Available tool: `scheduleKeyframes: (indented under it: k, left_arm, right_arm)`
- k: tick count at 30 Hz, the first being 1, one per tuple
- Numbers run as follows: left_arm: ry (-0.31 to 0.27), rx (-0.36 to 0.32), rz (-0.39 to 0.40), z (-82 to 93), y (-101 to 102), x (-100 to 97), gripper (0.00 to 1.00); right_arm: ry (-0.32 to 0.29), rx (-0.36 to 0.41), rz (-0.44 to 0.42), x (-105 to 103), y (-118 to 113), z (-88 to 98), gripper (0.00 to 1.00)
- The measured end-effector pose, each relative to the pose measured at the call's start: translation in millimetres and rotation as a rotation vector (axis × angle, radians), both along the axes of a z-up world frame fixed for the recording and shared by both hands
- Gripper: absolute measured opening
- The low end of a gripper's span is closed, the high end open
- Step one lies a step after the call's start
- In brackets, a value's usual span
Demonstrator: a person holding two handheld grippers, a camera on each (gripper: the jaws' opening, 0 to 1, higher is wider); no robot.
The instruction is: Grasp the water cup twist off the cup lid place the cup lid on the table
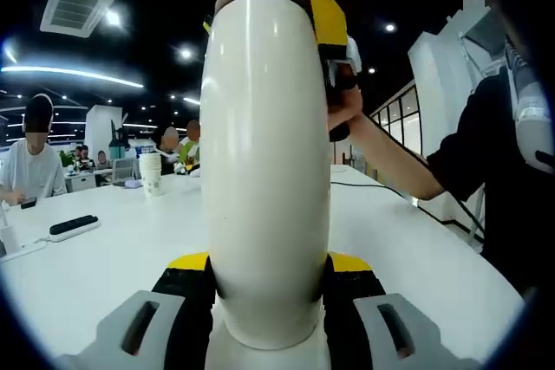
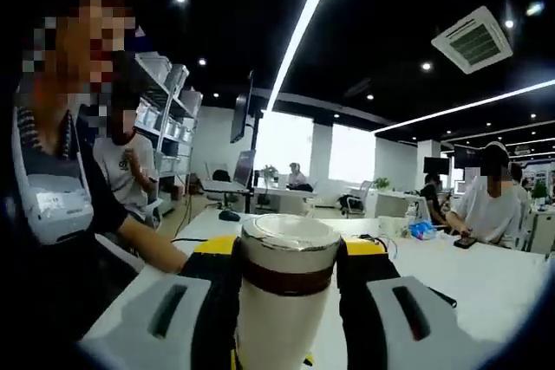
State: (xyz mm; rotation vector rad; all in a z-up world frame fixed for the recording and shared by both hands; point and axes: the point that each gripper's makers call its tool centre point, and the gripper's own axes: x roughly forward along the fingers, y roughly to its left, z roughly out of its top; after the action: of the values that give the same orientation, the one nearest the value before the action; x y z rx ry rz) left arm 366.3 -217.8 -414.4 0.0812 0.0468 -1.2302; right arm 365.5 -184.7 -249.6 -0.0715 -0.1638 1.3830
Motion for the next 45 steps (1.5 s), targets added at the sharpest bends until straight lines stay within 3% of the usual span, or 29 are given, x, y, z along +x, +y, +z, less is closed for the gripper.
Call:
scheduleKeyframes:
  k: [5,9,12,14,16,17,21,27,31,38,41,45]
  left_arm:
    - [0.001,0.0,-0.001,-0.2,0,-0.7,0.5]
    - [0.0,0.0,-0.002,-0.3,-1,-1.3,0.5]
    - [-0.001,0.0,-0.002,-0.3,-1,-1.4,0.5]
    - [-0.001,0.0,-0.002,-0.4,-1,-1.9,0.5]
    - [-0.002,0.0,-0.002,-0.3,-3,-4.1,0.5]
    - [-0.001,0.0,-0.002,-0.3,-3,-4.2,0.5]
    - [-0.002,0.001,-0.001,-0.3,-3,-4.6,0.5]
    - [-0.002,0.002,0.002,-0.2,-3,-4.3,0.5]
    - [-0.001,0.002,0.002,-0.1,-4,-4.6,0.5]
    - [-0.001,0.002,0.002,-0.2,-2,-1.1,0.5]
    - [-0.001,0.001,0.002,0.0,-2,-0.5,0.5]
    - [0.0,0.001,0.002,0.0,-2,0.8,0.5]
  right_arm:
    - [0.005,-0.009,0.038,-1,1,-1.4,0.46]
    - [0.016,-0.002,-0.016,-1,0,-2.4,0.46]
    - [0.0,0.007,-0.106,-2,-4,-1.6,0.49]
    - [0.036,0.036,-0.177,-2,-5,1.8,0.59]
    - [0.018,0.046,-0.219,-5,-6,4.7,0.65]
    - [0.005,0.062,-0.302,-6,-9,8.5,0.64]
    - [-0.003,0.124,-0.465,-14,-13,16.1,0.63]
    - [-0.071,0.11,-0.618,-20,-12,12.9,0.57]
    - [-0.057,0.135,-0.642,-18,-14,14.5,0.56]
    - [-0.072,0.058,-0.688,6,-18,7.1,0.5]
    - [-0.046,0.055,-0.64,6,-14,4.9,0.47]
    - [-0.072,0.023,-0.561,5,-12,4.9,0.47]
